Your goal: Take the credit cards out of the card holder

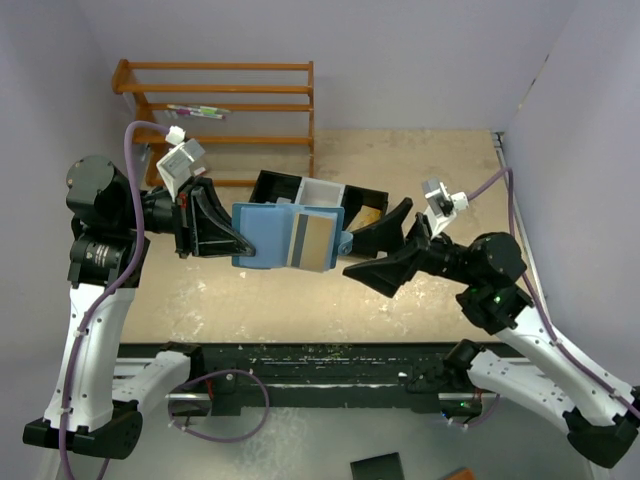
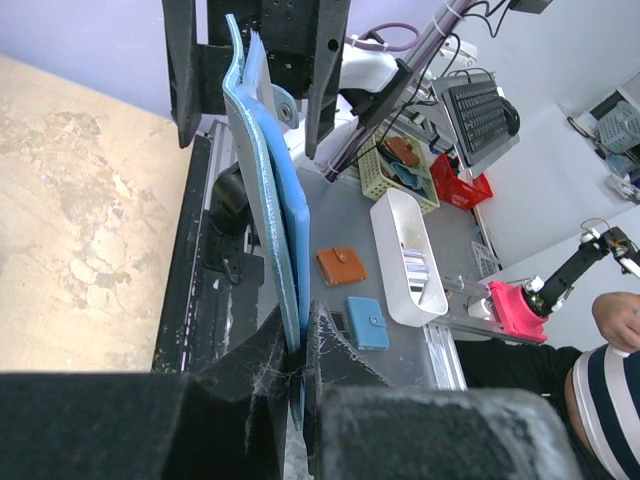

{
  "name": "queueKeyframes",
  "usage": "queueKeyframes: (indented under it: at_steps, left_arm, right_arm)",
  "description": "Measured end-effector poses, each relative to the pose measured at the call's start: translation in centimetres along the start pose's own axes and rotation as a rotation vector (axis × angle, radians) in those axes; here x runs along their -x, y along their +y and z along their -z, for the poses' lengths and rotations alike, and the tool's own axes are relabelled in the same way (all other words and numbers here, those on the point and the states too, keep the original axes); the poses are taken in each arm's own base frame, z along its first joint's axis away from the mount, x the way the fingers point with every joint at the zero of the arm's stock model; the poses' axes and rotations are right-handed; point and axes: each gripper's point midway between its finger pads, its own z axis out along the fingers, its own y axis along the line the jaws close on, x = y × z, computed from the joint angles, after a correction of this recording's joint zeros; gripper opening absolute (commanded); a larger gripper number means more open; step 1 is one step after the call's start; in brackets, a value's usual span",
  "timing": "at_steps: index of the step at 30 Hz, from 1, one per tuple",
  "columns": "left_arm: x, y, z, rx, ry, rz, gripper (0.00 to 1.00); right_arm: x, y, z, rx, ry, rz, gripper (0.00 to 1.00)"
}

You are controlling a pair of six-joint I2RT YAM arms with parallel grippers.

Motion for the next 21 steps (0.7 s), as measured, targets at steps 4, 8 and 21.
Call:
queueKeyframes:
  at_steps: [4,8,21]
  left_arm:
    - [0.0,0.0,0.0,0.0,0.0,-0.002,0.0]
    - [0.0,0.0,0.0,0.0,0.0,-0.002,0.0]
    - [0.1,0.1,0.0,0.006,-0.005,-0.001,0.0]
  right_arm:
    - [-0.3,-0.9,-0.6,-0.013,0.01,-0.016,0.79]
    - [-0.9,-1.9,-1.5,-0.023,0.024,-0.042,0.77]
    - [-0.7,-0.9,-1.1,0.014,0.027,-0.02,0.8]
